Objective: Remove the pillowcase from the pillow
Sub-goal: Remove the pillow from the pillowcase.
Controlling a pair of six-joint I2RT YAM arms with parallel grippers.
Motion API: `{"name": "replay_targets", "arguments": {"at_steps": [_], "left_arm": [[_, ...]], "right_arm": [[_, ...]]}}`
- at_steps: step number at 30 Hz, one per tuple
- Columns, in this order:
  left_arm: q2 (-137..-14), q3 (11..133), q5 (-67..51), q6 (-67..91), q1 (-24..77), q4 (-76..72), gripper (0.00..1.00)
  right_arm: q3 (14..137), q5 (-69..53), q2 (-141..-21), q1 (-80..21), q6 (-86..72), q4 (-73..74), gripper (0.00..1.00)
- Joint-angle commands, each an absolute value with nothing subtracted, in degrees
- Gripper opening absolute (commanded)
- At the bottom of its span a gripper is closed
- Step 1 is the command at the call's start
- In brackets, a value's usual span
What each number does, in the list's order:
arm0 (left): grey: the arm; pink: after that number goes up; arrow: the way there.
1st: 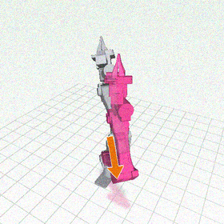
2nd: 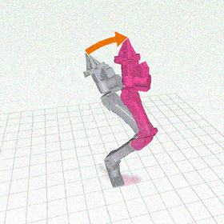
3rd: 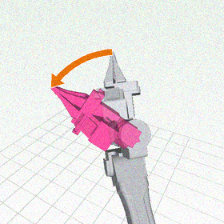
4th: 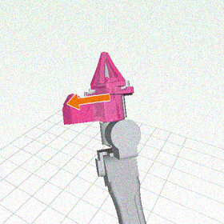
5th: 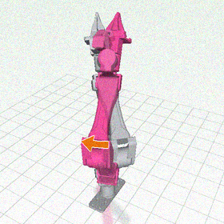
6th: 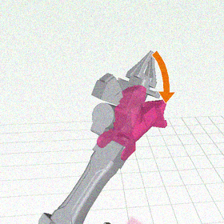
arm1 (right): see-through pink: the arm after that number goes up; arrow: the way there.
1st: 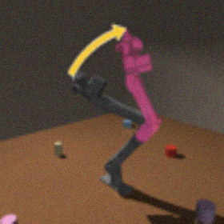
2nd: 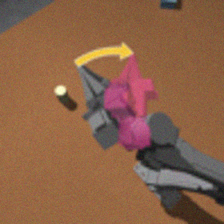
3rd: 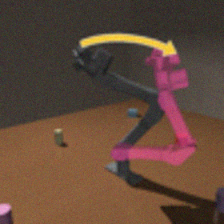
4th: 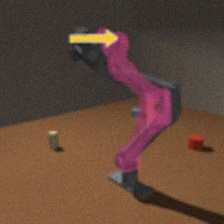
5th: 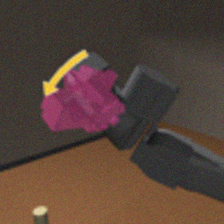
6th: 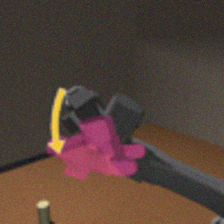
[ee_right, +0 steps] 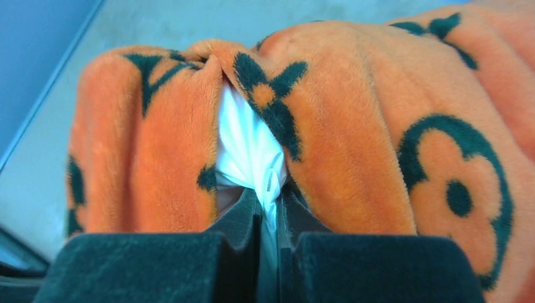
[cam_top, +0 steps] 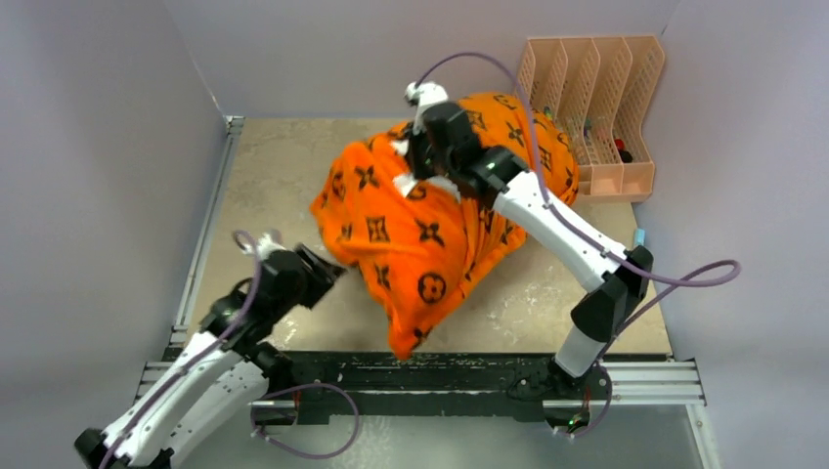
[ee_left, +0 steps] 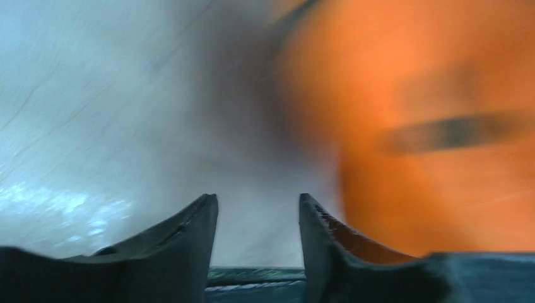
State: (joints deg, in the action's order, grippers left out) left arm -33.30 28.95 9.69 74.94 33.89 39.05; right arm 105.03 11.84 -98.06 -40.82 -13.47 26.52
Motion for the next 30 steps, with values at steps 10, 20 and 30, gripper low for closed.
{"name": "replay_targets", "arguments": {"at_steps": [10, 20, 30], "left_arm": [[-29.6, 48.8, 20.5, 71.5, 34.0, 52.6, 0.54], [-38.2, 49.2, 6.3, 59.5, 34.0, 38.8, 0.53], [-50.1, 58.2, 0.3, 50.9, 34.2, 38.2, 0.53]], "right_arm": [[125.6, 7.6, -116.9, -49.5, -15.7, 40.7, 0.51], [87.2, 14.8, -77.9, -51.9, -16.9, 31.3, 0.72], [69.3, 7.3, -68.2, -52.6, -23.8, 24.3, 0.67]]}}
